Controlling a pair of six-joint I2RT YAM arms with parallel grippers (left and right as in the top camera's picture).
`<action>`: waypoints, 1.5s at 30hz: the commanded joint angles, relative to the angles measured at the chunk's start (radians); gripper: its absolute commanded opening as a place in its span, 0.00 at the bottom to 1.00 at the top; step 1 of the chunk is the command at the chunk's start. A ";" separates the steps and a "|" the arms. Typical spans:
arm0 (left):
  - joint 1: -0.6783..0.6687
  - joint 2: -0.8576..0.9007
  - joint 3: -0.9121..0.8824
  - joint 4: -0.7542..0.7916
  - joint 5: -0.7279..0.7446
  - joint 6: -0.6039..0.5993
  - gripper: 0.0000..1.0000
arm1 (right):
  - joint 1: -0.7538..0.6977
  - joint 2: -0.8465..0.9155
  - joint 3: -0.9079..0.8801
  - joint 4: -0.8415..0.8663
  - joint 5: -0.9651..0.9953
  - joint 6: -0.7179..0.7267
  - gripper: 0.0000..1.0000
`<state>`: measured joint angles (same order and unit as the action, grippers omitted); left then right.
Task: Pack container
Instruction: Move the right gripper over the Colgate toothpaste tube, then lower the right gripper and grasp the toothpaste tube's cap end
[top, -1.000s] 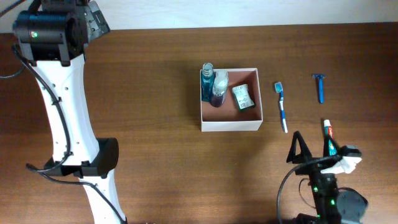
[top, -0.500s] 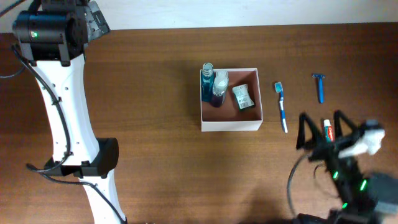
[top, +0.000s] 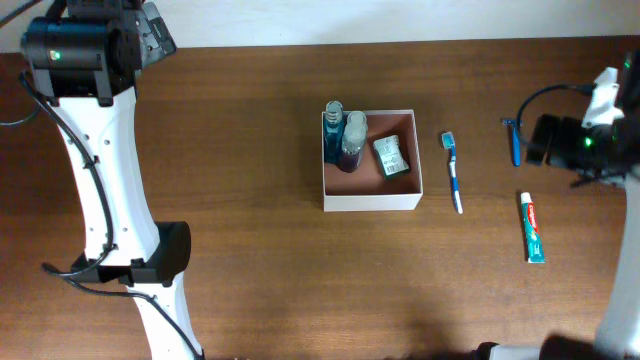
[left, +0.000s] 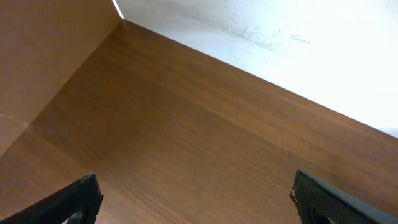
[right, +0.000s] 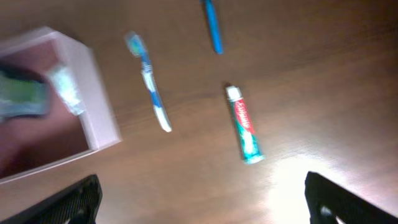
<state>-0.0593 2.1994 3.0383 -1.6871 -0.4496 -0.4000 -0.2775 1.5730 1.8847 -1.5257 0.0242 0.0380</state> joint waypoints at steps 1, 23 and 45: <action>0.003 0.001 -0.005 0.000 -0.015 0.013 0.99 | -0.006 0.097 0.045 -0.043 0.094 -0.101 0.98; 0.003 0.001 -0.005 0.000 -0.015 0.012 1.00 | -0.198 0.359 -0.064 -0.004 -0.145 -0.291 0.98; 0.003 0.001 -0.005 0.000 -0.014 0.013 0.99 | -0.221 0.364 -0.525 0.394 -0.013 -0.387 0.98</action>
<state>-0.0593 2.1994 3.0383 -1.6871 -0.4500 -0.4000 -0.5007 1.9350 1.4166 -1.1637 -0.0105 -0.3016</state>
